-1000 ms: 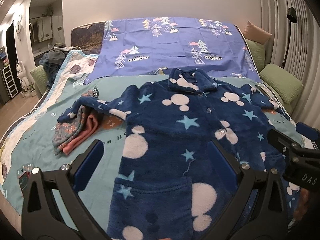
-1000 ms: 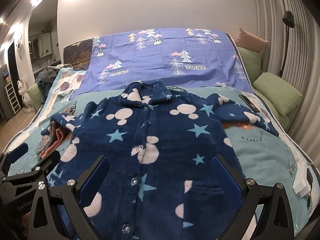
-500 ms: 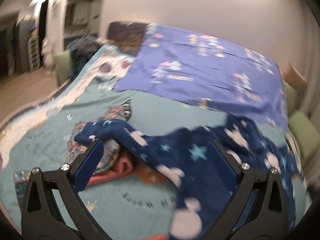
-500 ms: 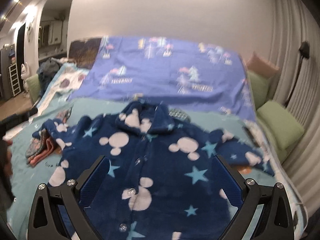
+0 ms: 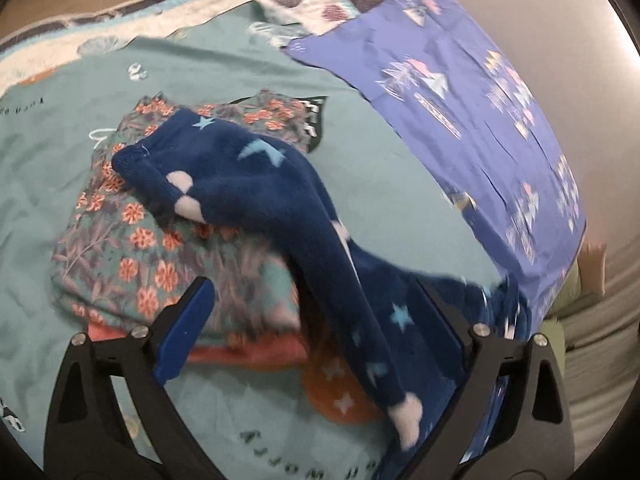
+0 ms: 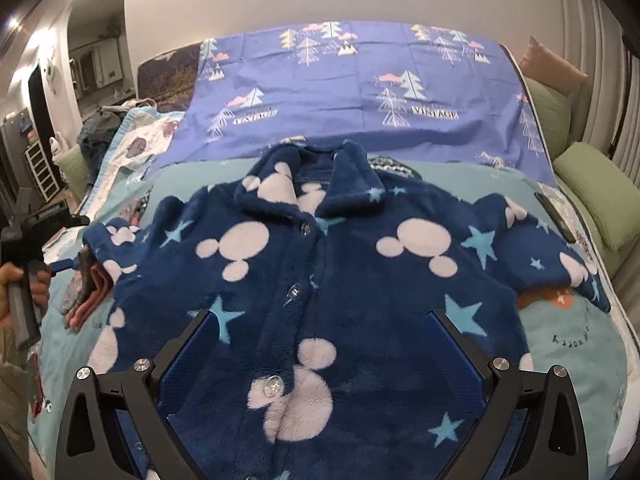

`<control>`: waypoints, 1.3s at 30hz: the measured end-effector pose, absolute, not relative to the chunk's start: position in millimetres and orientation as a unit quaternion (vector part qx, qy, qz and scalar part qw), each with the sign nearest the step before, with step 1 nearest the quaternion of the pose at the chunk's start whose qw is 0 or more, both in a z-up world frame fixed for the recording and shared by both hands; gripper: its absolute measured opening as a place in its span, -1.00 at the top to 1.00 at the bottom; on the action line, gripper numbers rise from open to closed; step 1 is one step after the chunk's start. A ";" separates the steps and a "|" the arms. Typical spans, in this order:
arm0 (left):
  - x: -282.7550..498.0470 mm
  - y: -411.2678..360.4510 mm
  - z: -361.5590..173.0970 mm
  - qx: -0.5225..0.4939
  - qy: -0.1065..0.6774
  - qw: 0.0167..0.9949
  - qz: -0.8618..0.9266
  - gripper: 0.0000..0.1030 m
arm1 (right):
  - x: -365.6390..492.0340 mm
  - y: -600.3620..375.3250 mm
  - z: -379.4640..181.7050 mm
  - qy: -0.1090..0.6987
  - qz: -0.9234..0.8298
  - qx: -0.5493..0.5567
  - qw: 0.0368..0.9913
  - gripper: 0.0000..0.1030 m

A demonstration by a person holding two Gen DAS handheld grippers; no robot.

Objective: Fold small clothes

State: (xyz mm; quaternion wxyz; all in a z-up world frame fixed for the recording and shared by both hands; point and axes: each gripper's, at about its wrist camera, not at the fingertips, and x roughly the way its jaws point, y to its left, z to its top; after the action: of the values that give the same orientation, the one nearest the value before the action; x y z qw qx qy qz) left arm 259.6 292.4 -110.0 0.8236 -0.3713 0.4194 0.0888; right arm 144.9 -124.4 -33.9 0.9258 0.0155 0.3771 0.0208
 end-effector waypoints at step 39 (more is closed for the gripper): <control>190.7 -63.2 -48.9 0.164 0.300 0.917 -0.206 0.66 | 117.7 -231.7 -54.4 0.383 -0.082 0.137 0.910 -1.00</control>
State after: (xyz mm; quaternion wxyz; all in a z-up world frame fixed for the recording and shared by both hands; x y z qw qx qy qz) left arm 190.7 -63.2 -48.9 0.9171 0.1640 0.2995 -0.2058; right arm 117.7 -231.7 -54.4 0.9099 0.1370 0.3830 -0.0818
